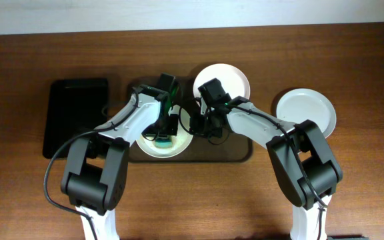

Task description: Clean dirty plates on tray and stack at the side

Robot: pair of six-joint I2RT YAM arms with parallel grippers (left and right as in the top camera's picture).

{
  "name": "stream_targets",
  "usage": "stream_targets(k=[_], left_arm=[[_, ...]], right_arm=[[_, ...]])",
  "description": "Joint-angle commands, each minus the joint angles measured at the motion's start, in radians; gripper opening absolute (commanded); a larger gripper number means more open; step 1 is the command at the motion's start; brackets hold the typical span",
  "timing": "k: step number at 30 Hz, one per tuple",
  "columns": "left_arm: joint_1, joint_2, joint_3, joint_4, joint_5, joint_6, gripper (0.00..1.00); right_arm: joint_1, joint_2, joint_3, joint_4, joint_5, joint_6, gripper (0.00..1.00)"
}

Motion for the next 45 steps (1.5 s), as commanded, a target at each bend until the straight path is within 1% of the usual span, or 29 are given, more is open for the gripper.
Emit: stream_targets(k=[1,3,7,11,12,15,22,24,27,29,31,33,37,39,41,42,45], left_arm=[[0.035,0.091,-0.074,-0.002,-0.383,-0.034,0.01],[0.035,0.091,-0.074,-0.002,-0.430,-0.058,0.01],[0.035,0.090,-0.072,-0.007,-0.459,-0.069,0.01],[0.035,0.090,-0.013,-0.068,-0.475,-0.156,0.01],[0.035,0.090,0.033,-0.103,-0.472,-0.174,0.01],[0.035,0.090,0.208,-0.214,-0.469,-0.176,0.01],[0.064,0.090,0.551,-0.373,-0.377,-0.173,0.01],[0.092,0.090,0.613,-0.412,-0.301,-0.167,0.01],[0.150,0.090,0.618,-0.407,-0.039,-0.013,0.01],[0.191,0.090,0.615,-0.423,0.064,0.031,0.01],[0.210,0.090,0.614,-0.438,0.097,0.054,0.01],[0.209,0.090,0.613,-0.437,0.097,0.054,0.01],[0.209,0.090,0.613,-0.418,0.097,0.054,0.01],[0.209,0.090,0.613,-0.410,0.097,0.053,0.01],[0.209,0.090,0.612,-0.410,0.097,0.054,0.01],[0.209,0.090,0.611,-0.410,0.097,0.053,0.01],[0.209,0.090,0.594,-0.403,0.097,0.053,0.01]], right_arm=[[-0.008,0.011,0.006,-0.012,0.024,-0.012,0.04],[-0.008,0.011,0.006,-0.012,0.024,-0.012,0.04],[-0.008,0.011,0.006,-0.012,0.024,-0.012,0.04],[-0.008,0.011,0.006,-0.013,0.024,-0.012,0.04],[-0.008,0.011,0.006,-0.013,0.024,-0.012,0.04],[-0.008,0.011,0.006,-0.014,0.024,-0.012,0.04],[-0.011,0.011,0.006,-0.026,0.024,-0.011,0.04],[-0.011,0.010,0.006,-0.019,0.024,-0.011,0.04],[-0.011,-0.021,0.012,-0.024,0.025,-0.046,0.04],[-0.011,-0.080,0.013,-0.039,0.050,-0.072,0.04],[-0.006,-0.170,0.013,-0.100,0.163,-0.094,0.04],[0.005,-0.264,0.013,-0.200,0.311,-0.121,0.04],[0.060,-0.396,0.013,-0.313,0.547,-0.150,0.04],[0.125,-0.438,0.013,-0.351,0.766,-0.150,0.04],[0.216,-0.448,0.013,-0.372,1.028,-0.149,0.04],[0.244,-0.447,0.013,-0.375,1.098,-0.149,0.04],[0.354,-0.447,0.013,-0.362,1.397,-0.145,0.04]])
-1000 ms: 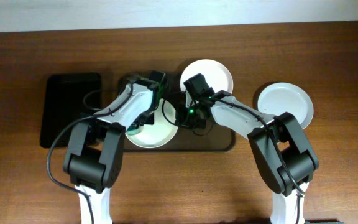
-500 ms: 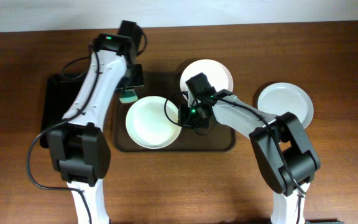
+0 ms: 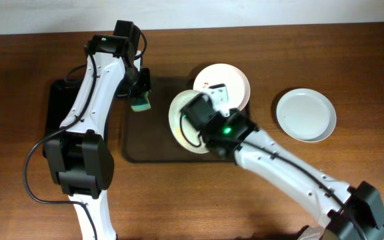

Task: Clean dirty plates on tray and stack at the side
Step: 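Carry the cleaned plate with the right gripper to the right side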

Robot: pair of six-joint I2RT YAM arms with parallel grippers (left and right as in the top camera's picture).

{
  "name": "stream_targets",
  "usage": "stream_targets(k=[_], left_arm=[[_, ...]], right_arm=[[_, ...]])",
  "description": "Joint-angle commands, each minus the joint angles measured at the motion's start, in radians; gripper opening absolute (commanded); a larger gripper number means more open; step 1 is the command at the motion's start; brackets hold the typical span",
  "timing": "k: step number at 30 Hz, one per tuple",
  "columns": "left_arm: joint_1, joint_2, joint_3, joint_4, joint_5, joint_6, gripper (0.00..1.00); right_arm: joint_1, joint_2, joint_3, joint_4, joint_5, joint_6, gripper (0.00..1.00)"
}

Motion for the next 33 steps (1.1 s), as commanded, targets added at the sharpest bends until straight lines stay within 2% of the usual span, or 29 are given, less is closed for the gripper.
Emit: stream_targets(k=[1,7,13,22,25,33], left_arm=[[0.000,0.002,-0.017,0.010,0.014,0.019,0.01],[0.000,0.005,-0.072,0.038,0.014,0.019,0.01],[0.000,0.005,-0.076,0.055,0.014,0.019,0.01],[0.000,0.005,-0.076,0.056,0.014,0.019,0.01],[0.000,0.005,-0.076,0.055,0.014,0.019,0.01],[0.000,0.005,-0.076,0.055,0.014,0.019,0.01]], right_arm=[[0.091,-0.024,0.010,0.020,0.414,0.005,0.04],[0.164,-0.024,0.010,0.041,0.723,0.004,0.04],[0.208,-0.024,0.010,0.072,0.793,0.003,0.04],[0.230,-0.024,0.010,0.075,0.761,0.001,0.04],[0.226,-0.024,0.010,0.050,0.653,0.002,0.04],[0.221,-0.025,0.010,0.007,0.579,0.016,0.04]])
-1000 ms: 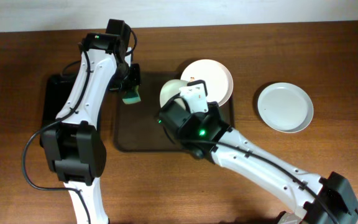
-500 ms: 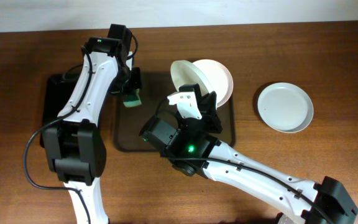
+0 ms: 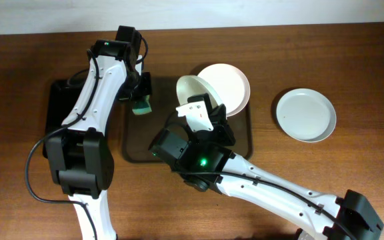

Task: Clean dirty plates on tray and stack at the side
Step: 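Carry the cleaned plate with the right gripper to the right side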

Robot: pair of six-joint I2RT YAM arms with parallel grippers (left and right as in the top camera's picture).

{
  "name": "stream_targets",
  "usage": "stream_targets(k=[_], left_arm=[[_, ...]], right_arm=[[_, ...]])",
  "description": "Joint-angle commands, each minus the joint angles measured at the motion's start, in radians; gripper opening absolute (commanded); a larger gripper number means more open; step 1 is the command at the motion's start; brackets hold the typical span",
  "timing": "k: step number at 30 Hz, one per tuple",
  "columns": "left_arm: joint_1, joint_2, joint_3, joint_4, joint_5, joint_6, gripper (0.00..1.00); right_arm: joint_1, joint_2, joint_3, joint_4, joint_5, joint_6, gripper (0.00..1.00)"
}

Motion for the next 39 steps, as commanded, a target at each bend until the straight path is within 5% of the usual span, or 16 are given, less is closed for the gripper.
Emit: stream_targets(k=[1,15,18,26,33,39], left_arm=[[0.000,0.005,-0.008,0.002,0.011,0.019,0.01],[0.000,0.005,-0.008,0.002,0.011,0.019,0.01],[0.000,0.005,-0.008,-0.002,0.011,0.019,0.01],[0.000,0.005,-0.008,-0.001,0.011,0.019,0.01],[0.000,0.005,-0.008,-0.001,0.011,0.019,0.01],[0.000,0.005,-0.008,-0.001,0.011,0.019,0.01]], right_arm=[[-0.005,-0.029,0.010,-0.010,-0.028,0.019,0.04],[-0.065,-0.041,0.010,-0.129,-0.276,0.124,0.04],[-0.204,-0.093,0.010,-0.130,-0.580,0.203,0.04],[-0.770,-0.161,0.010,-0.129,-1.124,0.138,0.04],[-1.216,-0.156,-0.015,-0.149,-1.137,0.065,0.04],[-1.294,-0.031,-0.082,-0.086,-1.022,0.026,0.04]])
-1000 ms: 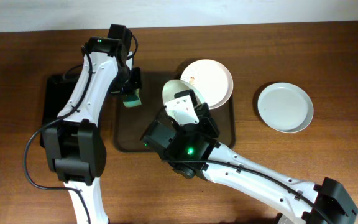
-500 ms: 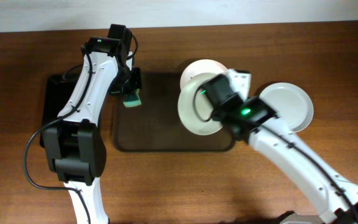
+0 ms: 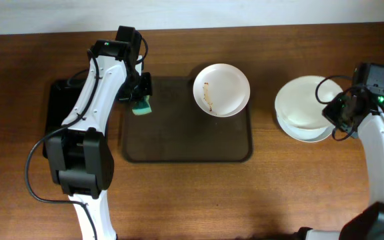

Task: Clean dirty plates on tray and stack at the side
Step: 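Carry the cleaned plate with the right gripper to the right side, then stack the plate onto the cleaned plate and open the right gripper, then move the right gripper to the last plate and grip its rim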

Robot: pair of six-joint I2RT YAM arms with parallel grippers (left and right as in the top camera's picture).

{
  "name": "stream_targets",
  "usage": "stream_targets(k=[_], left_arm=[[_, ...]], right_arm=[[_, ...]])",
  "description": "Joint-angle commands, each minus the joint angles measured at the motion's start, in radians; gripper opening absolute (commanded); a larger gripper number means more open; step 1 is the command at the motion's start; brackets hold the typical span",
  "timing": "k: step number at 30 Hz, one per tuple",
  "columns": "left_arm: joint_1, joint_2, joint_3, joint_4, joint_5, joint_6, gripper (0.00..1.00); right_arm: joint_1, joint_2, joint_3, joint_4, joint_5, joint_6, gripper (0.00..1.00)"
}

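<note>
A dirty white plate point(image 3: 222, 90) with a brown streak sits on the back right part of the dark tray point(image 3: 179, 143). My left gripper point(image 3: 141, 101) is shut on a green sponge point(image 3: 142, 106) over the tray's back left corner. At the right side of the table, my right gripper point(image 3: 339, 112) grips the right rim of a clean white plate point(image 3: 304, 100). That plate lies slightly askew on top of another white plate point(image 3: 305, 135).
A black rectangular pad point(image 3: 60, 117) lies left of the tray, partly under my left arm. The table's back edge runs along the top of the overhead view.
My right gripper and its plate were over the middle of the tray, plate tilted up. Now both are at the right, the plate on the other white plate. The left arm has not moved.
Both grippers first met over a plate on the tray's left half, the sponge on it. Then the left gripper held the sponge at the tray's back left corner while the right held that plate lifted, then tilted. Now the plate rests on the side plate.
</note>
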Motion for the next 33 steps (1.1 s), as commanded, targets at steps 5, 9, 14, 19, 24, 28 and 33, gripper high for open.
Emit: stream_targets(k=[5,9,14,19,24,28,33], left_arm=[[0.000,0.005,-0.006,0.000,0.011,0.019,0.01],[0.000,0.005,-0.006,0.000,0.011,0.019,0.01],[0.000,0.005,-0.006,-0.001,0.011,0.019,0.01],[0.000,0.005,-0.006,0.000,0.011,0.019,0.01],[0.000,0.005,-0.006,0.002,0.011,0.019,0.01],[0.000,0.005,-0.006,0.002,0.011,0.019,0.01],[0.000,0.005,-0.006,0.003,0.011,0.019,0.01]], right_arm=[[-0.004,0.166,-0.018,0.056,0.088,-0.017,0.04],[-0.004,0.240,-0.017,0.056,0.092,-0.018,0.26],[0.004,0.239,0.090,-0.037,-0.162,-0.143,0.70],[0.135,0.238,0.362,-0.150,-0.267,-0.193,0.70],[0.323,0.267,0.372,-0.024,-0.240,-0.176,0.70],[0.375,0.330,0.372,0.025,-0.213,-0.155,0.70],[0.385,0.420,0.372,0.047,-0.214,-0.155,0.70]])
